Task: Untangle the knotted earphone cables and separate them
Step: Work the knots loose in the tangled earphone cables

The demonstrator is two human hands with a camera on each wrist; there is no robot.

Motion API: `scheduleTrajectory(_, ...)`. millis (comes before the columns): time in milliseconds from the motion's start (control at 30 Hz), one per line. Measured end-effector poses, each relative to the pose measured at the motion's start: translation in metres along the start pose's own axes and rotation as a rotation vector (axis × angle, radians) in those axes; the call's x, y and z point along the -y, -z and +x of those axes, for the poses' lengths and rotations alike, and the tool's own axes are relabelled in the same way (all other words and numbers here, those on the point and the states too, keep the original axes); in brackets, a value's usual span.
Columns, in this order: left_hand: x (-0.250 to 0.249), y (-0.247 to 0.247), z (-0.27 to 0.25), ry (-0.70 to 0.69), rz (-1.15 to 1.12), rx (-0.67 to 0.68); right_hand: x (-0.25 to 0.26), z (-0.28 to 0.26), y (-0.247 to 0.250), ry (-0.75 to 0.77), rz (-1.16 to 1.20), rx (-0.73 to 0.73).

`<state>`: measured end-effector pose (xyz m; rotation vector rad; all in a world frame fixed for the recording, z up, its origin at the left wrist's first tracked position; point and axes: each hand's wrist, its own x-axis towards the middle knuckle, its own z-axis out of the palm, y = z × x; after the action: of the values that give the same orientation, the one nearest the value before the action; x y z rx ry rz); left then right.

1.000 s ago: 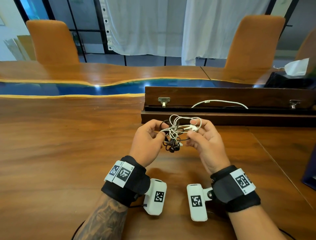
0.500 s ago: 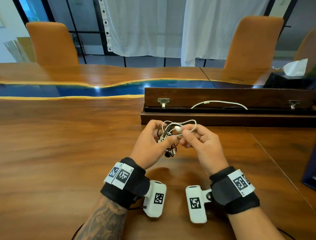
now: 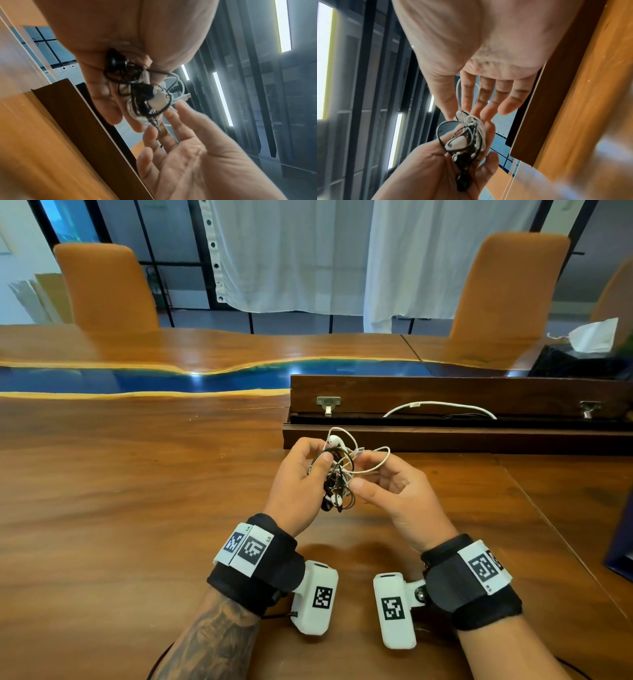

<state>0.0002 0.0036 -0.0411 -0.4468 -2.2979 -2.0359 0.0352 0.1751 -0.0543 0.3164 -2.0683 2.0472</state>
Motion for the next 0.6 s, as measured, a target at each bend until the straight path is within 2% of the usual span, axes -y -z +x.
scheduleTrajectory(200, -0.003, -0.007, -0.003, -0.066, -0.003, 0.087, -0.002, 0.002, -0.001, 0.011, -0.073, -0.11)
scheduleTrajectory(333, -0.001, -0.005, 0.0, -0.004, -0.01, 0.113, -0.003, 0.003, 0.002, -0.027, -0.091, -0.158)
scheduleTrajectory(433, 0.003, -0.007, -0.002, -0.021, 0.054, 0.15, -0.003, 0.003, 0.0, -0.05, -0.083, -0.144)
scheduleTrajectory(600, 0.006, -0.004, 0.003, -0.063, 0.109, -0.014, -0.001, 0.002, -0.001, -0.075, -0.042, -0.154)
